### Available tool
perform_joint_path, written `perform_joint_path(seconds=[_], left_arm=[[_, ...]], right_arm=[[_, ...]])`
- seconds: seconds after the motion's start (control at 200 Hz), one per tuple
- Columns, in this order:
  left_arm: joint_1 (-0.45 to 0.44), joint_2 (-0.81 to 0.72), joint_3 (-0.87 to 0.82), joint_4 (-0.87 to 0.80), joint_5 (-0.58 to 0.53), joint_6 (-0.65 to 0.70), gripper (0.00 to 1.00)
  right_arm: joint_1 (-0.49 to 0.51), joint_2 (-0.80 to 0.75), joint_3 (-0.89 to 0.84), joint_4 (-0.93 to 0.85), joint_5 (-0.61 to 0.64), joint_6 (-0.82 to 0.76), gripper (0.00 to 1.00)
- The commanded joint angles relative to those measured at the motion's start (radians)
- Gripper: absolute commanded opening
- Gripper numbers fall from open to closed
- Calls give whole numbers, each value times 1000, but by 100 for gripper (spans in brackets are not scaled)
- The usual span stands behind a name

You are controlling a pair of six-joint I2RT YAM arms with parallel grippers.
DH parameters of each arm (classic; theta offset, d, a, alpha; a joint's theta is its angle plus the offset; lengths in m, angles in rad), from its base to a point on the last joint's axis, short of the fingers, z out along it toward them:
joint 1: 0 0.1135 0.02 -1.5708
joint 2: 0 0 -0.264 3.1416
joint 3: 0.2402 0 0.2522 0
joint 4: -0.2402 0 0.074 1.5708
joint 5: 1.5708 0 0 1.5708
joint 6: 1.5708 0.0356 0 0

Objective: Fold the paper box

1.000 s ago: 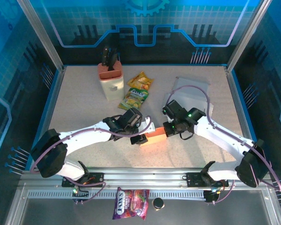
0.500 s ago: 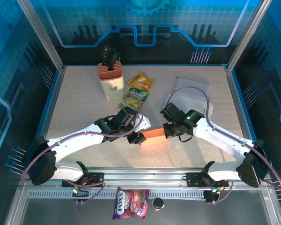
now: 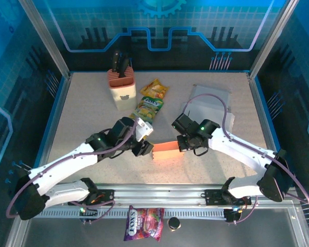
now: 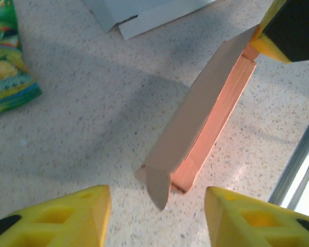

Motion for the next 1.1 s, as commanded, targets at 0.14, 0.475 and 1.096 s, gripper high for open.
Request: perform_joint_path(seconds=[0.14,0.475,1.096], left_arm=[[58,42,102,-259,212,-76,46],[49,227,237,-298,180,-23,46],[-11,319,244,-286,64,24,30]], right_arm=[[13,26,38,-26,3,25,0],[12,26,37,-27,-7,28,0],[3,15,25,-20,-15,29,0]])
